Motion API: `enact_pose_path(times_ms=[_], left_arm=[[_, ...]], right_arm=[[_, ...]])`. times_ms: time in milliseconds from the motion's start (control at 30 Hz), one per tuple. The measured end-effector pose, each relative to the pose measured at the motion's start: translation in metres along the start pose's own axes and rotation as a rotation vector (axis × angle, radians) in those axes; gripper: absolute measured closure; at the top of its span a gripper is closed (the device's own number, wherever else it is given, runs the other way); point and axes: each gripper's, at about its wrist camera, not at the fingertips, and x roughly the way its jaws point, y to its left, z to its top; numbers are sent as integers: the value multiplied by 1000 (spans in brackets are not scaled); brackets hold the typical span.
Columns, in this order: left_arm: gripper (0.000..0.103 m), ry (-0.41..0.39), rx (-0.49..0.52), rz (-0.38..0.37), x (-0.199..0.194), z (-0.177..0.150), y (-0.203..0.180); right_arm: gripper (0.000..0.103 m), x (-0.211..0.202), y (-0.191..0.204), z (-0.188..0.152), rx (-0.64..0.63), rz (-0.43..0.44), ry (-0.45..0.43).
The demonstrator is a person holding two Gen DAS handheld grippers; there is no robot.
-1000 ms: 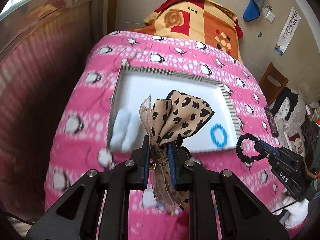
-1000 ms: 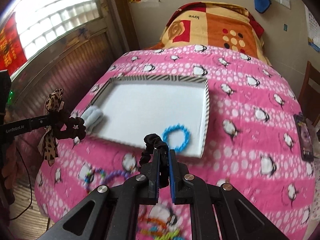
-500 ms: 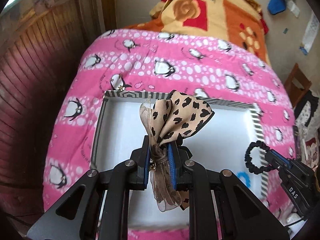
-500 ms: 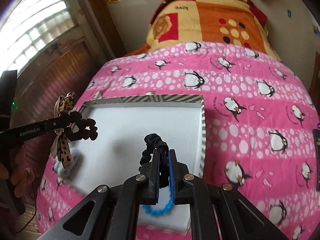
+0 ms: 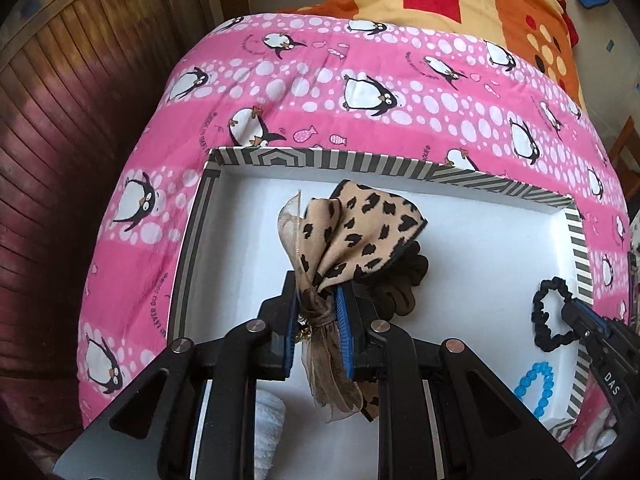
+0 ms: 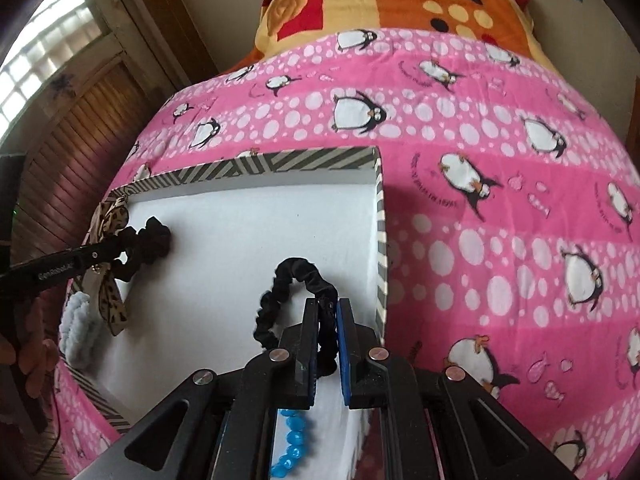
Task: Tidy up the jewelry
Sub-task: 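Carry the bow and scrunchie into the box and open both tools, then lift both open tools out of the box back over the pile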
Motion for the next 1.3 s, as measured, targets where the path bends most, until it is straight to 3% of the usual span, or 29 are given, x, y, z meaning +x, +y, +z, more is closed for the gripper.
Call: enact_pose_path(times_ms=[100, 167, 200, 367, 833, 1300], left_arm=[[76, -11, 9, -8, -4, 0, -2], [57, -28, 11, -15, -12, 0, -2], [53, -38, 7, -22, -16, -1, -1], [41, -89, -27, -59, -52, -10, 6], [41, -152, 31, -51, -128, -104, 20], [41, -164, 6, 6, -159, -201, 35]], right_arm=[[86, -7, 0, -2, 7, 25, -22], [70, -15, 2, -3, 20, 47, -41], [66, -19, 4, -4, 22, 43, -49], [64, -49, 15, -10, 3, 50, -95], [62, -113, 53, -58, -53, 22, -130], [62, -141, 63, -133, -62, 17, -109]])
